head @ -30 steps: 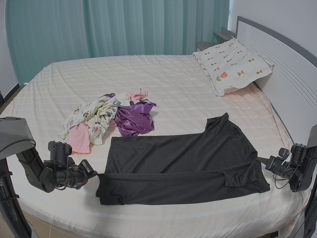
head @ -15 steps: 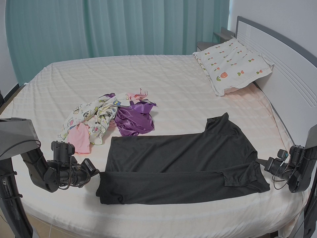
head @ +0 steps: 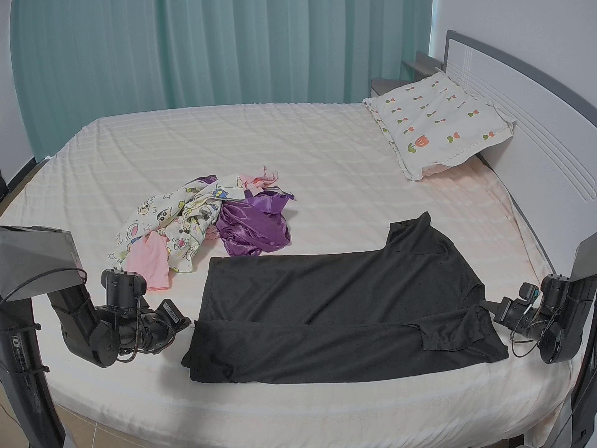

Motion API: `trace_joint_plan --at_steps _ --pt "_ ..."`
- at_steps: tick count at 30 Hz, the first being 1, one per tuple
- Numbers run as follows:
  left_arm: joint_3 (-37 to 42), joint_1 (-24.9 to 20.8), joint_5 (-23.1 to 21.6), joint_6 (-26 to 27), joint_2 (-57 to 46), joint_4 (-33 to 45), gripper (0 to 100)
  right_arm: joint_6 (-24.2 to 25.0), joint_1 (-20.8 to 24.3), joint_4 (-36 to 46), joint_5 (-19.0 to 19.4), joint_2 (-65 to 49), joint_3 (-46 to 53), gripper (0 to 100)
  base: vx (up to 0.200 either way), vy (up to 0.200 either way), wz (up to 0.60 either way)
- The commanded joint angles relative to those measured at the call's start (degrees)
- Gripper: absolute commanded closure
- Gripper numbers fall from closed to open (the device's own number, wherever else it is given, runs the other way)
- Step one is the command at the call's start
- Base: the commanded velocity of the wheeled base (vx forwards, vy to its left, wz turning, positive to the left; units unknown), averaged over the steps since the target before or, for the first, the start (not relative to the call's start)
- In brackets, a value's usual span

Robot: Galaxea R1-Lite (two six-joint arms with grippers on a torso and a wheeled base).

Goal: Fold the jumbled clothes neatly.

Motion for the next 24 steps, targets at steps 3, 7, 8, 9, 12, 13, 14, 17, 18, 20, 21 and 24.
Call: trace_joint_plan --at_steps 3,7,8,9,12,13,14,17,18,20,21,24 --pt "-0.12 -0.28 0.0 0.0 0.55 0.02 0 -0.01 0.21 -0.01 0.03 0.38 0.06 0 0.0 0.0 0.0" --pt "-0.04 -0.28 -0.08 -0.09 0.46 -0.07 0 -0.01 0.21 -0.1 0.12 0.2 0.32 0 0.0 0.0 0.0" --pt "0.05 -0.28 -0.08 -0.09 0.38 -0.07 0 0.08 0.21 -0.18 0.03 0.03 0.41 0 0.0 0.0 0.0" --pt "0.14 -0.28 -0.08 -0.09 0.38 -0.07 0 0.08 0.21 -0.18 0.12 -0.24 0.5 0 0.0 0.0 0.0" --pt "1.02 -0.28 0.0 -0.09 -0.06 -0.07 0 0.17 0.03 -0.18 -0.23 -1.47 0.5 0 0.0 0.0 0.0" --pt "1.54 -0.2 -0.08 -0.09 -0.41 -0.16 0 0.34 0.03 -0.18 -0.85 -2.08 0.58 0 0.0 0.0 0.0" --pt "1.81 -0.11 -0.08 -0.09 -0.68 -0.16 0 0.43 0.03 -0.18 -1.2 -2.35 0.58 0 0.0 0.0 0.0" --pt "3.83 0.86 -0.08 -0.18 -4.98 -0.42 0 3.16 0.3 -0.18 -3.57 -5.25 0.5 0 0.0 0.0 0.0" --pt "4.45 1.03 -0.08 -0.18 -5.86 -0.51 0 4.03 0.38 -0.1 -3.92 -6.21 0.58 0 0.0 0.0 0.0" --pt "5.15 1.21 -0.08 -0.18 -7.18 -0.51 0 5.26 1.0 -0.01 -4.72 -7.88 0.67 0 0.0 0.0 0.0" --pt "5.15 1.21 -0.08 -0.18 -7.18 -0.51 0 5.26 1.0 -0.01 -4.72 -7.88 0.67 0 0.0 0.0 0.0" --pt "5.41 2.18 -0.08 -1.15 -7.62 -0.51 0 5.79 2.41 -0.1 -7.62 -9.02 1.2 0 0.0 0.0 0.0"
